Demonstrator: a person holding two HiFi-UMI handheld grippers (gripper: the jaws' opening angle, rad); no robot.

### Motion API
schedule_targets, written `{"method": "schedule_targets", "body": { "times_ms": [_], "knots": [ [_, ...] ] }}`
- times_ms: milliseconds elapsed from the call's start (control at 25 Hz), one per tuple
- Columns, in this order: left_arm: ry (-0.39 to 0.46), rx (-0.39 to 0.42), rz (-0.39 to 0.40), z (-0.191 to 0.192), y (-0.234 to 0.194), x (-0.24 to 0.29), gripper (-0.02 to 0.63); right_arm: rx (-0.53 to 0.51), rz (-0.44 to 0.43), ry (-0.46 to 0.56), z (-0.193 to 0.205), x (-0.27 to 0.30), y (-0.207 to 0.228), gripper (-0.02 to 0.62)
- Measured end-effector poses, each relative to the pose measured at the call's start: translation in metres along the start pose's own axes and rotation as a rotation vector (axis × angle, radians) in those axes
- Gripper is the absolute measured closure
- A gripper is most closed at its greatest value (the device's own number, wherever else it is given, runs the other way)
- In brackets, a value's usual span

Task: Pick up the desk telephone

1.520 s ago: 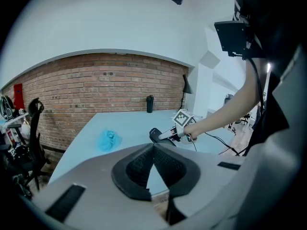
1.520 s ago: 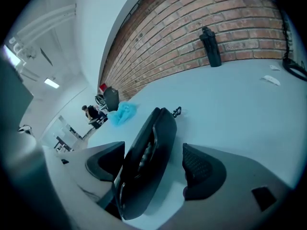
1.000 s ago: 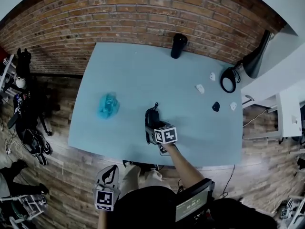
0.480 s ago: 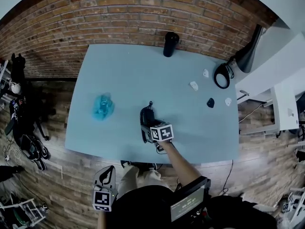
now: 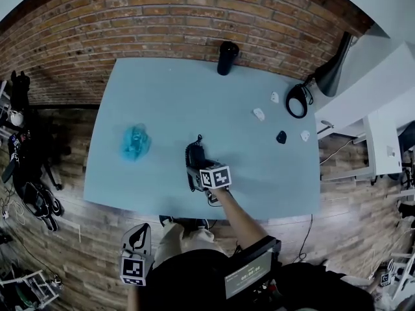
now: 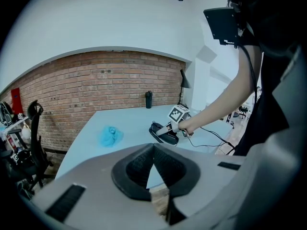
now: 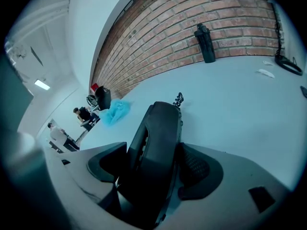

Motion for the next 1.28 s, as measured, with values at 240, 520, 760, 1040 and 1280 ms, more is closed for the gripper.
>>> {"method": "schedule_targets", "body": {
  "times_ms": [240, 520, 760, 1040, 1280],
  "knots": [
    [0.008, -0.003, 0.004, 0.003, 0.001, 0.001, 0.592, 0.011, 0.005, 0.000, -0.001, 0.000, 0.002, 0.241],
    [0.040, -0.003, 0.013, -0.004, 0.004, 0.004, 0.592, 0.022, 0.020, -0.027, 0.000, 0.000, 0.004, 0.245],
    [0.080, 0.012, 0.027, -0.017, 0.005, 0.010, 0.592, 0.019, 0.030, -0.056, -0.003, 0.001, 0.004, 0.247],
    [0.086, 0.024, 0.040, -0.018, 0.005, 0.014, 0.592, 0.026, 0.038, -0.070, -0.002, 0.001, 0.004, 0.249],
    [0.083, 0.030, 0.057, -0.016, 0.003, 0.014, 0.592, 0.026, 0.037, -0.067, -0.003, 0.003, 0.000, 0.250]
  ]
}}
Point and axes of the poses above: the fingertips, and each gripper's own axes: x forward along the fingers, y to its right, z out of its underside, the point moved 8 cm from there along -x, backward along the fingers, and after that the axes turned 12 degrees about x, right-handed, at the moved point
